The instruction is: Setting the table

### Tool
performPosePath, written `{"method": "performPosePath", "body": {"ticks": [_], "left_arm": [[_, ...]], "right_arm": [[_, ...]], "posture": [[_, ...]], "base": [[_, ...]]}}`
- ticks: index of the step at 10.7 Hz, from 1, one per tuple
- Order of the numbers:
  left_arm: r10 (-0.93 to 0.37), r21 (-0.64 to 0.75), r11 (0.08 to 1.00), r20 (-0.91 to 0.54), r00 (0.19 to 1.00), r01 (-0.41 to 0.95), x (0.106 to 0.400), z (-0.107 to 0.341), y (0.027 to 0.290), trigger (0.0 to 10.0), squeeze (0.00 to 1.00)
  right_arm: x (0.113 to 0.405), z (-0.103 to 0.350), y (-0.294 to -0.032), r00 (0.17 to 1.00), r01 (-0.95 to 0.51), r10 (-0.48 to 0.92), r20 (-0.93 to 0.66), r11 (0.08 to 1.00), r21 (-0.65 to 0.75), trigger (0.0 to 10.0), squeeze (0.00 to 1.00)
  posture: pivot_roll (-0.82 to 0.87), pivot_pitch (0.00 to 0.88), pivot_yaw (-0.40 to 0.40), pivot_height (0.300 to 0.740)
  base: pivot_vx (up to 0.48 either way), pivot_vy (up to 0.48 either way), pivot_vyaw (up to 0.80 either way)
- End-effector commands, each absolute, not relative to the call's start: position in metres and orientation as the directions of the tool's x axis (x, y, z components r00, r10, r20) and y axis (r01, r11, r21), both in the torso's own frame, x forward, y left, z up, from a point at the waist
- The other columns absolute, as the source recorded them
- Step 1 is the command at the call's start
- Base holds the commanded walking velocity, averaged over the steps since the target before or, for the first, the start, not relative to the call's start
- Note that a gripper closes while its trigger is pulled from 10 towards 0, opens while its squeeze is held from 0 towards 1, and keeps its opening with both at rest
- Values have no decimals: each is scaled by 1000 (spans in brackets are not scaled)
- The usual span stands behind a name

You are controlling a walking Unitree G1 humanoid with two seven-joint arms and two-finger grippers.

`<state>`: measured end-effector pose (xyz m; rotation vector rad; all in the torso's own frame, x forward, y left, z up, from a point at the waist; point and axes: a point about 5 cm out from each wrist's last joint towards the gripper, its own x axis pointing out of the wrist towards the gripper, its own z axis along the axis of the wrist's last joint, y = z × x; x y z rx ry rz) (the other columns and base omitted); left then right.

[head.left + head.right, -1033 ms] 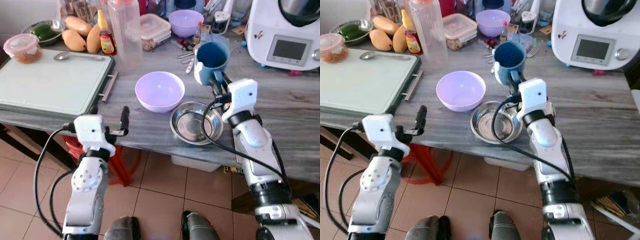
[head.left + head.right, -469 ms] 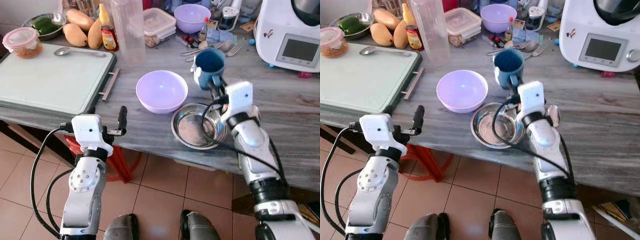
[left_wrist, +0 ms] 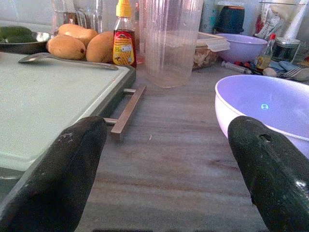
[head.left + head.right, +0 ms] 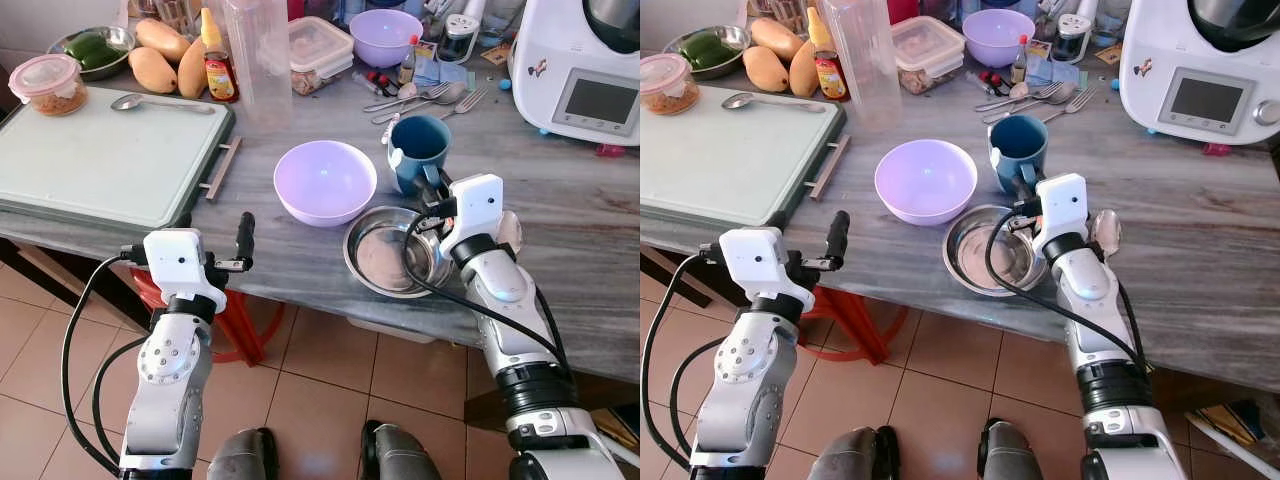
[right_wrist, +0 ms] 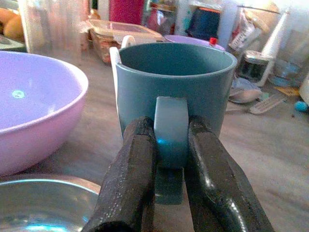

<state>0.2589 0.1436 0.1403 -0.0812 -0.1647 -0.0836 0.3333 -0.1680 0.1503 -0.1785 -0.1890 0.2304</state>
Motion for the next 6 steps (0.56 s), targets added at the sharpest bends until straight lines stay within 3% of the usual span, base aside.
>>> {"method": "performPosePath", "body": {"ticks": [1,2,3,4,6], "left_arm": [[-80,-71,993,160,984,92,259,140,145,10000,0],[-81,-69,993,160,984,93,259,140,145,10000,0],[-82,-68,993,159,984,94,260,140,144,10000,0],[-85,-67,993,158,984,96,260,140,145,10000,0],[-89,-67,993,160,983,101,263,141,143,10000,0]], "right_arm": [[331,148,-172,964,-188,217,156,965,-183,10000,0],[331,144,-171,968,-182,208,140,967,-178,10000,0],[330,142,-171,972,-175,198,129,970,-171,10000,184],[327,141,-171,974,-168,188,124,974,-155,10000,1000],[324,140,-169,977,-158,175,120,977,-142,10000,1000]], "posture": [[-12,180,25,740],[-12,180,26,740],[-12,178,27,740],[-14,175,29,740],[-21,179,30,740]], "base": [[0,0,0],[0,0,0],[0,0,0],[0,0,0],[0,0,0]]}}
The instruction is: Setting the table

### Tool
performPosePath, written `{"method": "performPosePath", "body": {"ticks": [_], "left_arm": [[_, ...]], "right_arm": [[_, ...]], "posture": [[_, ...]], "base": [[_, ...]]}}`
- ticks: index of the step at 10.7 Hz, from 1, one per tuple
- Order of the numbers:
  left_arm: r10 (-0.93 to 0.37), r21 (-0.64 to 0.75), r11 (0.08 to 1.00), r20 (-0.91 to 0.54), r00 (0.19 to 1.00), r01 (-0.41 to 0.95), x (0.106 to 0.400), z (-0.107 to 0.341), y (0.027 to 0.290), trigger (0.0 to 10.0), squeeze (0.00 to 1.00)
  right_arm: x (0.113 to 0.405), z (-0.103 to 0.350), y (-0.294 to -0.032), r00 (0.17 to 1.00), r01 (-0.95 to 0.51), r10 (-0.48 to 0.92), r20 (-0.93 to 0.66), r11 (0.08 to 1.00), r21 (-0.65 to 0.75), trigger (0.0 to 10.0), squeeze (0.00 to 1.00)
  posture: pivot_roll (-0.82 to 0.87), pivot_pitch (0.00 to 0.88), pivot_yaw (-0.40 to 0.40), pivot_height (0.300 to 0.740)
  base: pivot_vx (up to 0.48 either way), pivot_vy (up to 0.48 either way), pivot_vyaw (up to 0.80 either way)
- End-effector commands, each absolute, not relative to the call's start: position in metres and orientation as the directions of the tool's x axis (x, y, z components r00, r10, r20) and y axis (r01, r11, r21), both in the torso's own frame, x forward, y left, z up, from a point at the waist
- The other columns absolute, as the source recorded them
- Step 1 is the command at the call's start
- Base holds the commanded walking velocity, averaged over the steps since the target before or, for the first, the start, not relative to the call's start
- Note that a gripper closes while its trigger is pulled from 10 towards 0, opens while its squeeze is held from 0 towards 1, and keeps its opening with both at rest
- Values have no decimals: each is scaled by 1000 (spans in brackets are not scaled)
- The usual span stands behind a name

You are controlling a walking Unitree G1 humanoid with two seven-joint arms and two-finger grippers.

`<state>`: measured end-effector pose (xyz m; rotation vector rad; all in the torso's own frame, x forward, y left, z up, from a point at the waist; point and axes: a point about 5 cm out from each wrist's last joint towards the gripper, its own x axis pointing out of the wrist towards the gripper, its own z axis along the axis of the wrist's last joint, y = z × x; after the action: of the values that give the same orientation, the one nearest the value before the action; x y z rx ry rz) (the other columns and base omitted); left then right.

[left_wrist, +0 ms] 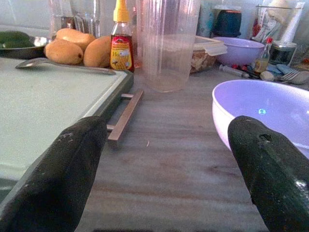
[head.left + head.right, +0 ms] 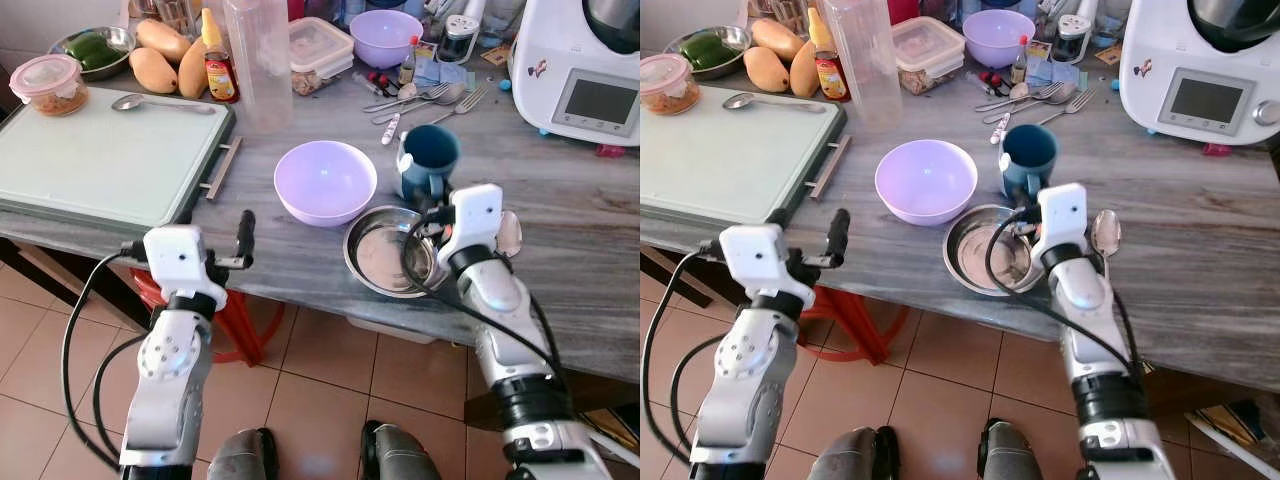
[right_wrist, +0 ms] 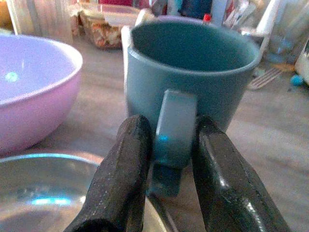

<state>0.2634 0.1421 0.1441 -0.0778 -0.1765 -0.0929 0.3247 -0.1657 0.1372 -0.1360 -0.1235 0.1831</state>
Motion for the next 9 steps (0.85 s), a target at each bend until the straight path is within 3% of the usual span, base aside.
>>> {"method": "performPosePath", "body": {"ticks": [1,6,9], "left_arm": [[-91,-67,993,162,983,102,264,141,143,10000,0],[-89,-72,992,171,981,103,267,142,141,10000,0],[-89,-75,992,169,982,103,267,140,140,10000,0]], "right_arm": [[323,143,-168,977,-154,173,128,978,-142,10000,1000],[319,165,-164,966,-132,164,202,978,-163,10000,1000],[297,177,-157,947,-127,162,279,982,-140,10000,1000]], "posture": [[-23,171,29,740],[-29,154,27,740],[-35,141,27,740]], "base": [[0,0,0],[0,0,0],[0,0,0]]}}
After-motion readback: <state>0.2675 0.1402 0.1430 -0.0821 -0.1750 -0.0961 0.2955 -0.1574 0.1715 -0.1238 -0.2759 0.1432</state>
